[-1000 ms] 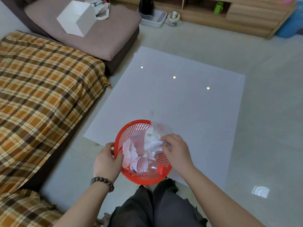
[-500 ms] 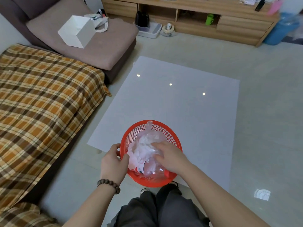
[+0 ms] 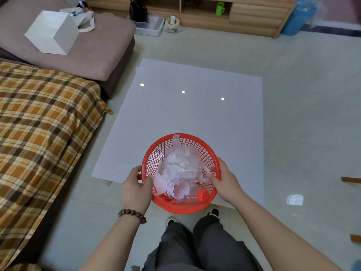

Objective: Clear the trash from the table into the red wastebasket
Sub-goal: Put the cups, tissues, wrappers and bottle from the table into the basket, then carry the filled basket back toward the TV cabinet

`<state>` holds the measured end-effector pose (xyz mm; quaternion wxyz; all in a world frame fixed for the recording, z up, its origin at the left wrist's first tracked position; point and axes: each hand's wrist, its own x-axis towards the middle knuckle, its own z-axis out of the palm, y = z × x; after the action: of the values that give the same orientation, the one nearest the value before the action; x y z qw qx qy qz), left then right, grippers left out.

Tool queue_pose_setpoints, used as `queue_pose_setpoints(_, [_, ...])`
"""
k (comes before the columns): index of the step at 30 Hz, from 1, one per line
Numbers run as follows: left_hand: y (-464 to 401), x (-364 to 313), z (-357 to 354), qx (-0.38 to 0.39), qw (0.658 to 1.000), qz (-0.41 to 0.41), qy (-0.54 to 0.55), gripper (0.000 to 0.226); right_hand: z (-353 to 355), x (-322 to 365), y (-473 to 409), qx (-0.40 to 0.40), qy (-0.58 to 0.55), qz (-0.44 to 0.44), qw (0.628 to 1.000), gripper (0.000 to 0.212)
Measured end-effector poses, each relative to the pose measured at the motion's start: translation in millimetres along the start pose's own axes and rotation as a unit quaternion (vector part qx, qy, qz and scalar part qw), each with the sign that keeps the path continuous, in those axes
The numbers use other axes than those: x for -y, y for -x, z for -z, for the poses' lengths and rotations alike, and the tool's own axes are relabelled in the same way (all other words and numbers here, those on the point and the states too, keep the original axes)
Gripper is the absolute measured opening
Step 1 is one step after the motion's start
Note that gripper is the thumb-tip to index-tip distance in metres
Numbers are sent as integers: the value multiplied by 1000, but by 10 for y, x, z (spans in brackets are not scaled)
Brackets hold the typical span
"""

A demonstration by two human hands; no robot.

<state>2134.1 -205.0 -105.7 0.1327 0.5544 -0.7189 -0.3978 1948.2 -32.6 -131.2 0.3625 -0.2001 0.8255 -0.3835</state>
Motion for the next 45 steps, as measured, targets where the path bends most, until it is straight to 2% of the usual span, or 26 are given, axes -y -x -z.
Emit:
queue_pose_setpoints(6, [155,-247,-259,17,999,-25,10,21,348,-162,164,-46,-18,-8,999,47])
queue_pose_setpoints(12, [536,-661,-863,40,997,-52,37,22,1038,-544,338,-91,-32,-4,995,49])
queue_pose_setpoints(17, [927,-1140,-1636,43,995,-85,42,37,1855,-1109,429,-124,-50,-4,991,53])
queue_pose_setpoints(21, [1287,-1615,-2358,55,994,-83,53,26,2683,-1610,463,-115,-40,-2,993,55])
queue_pose_setpoints(28, [1735,-2322,-3326,85,991,-76,67,23,3882,-2171,396,-127,-32,0,991,54])
queue_pose_setpoints(37, [1367,-2964,-3915,68,993,-83,50,21,4530,-2249,-276,-147,-52,4,988,51])
queue_pose_setpoints(45, [225,-3595,-4536,67,993,-77,55,27,5102,-2019,-1724,-119,-37,27,992,48])
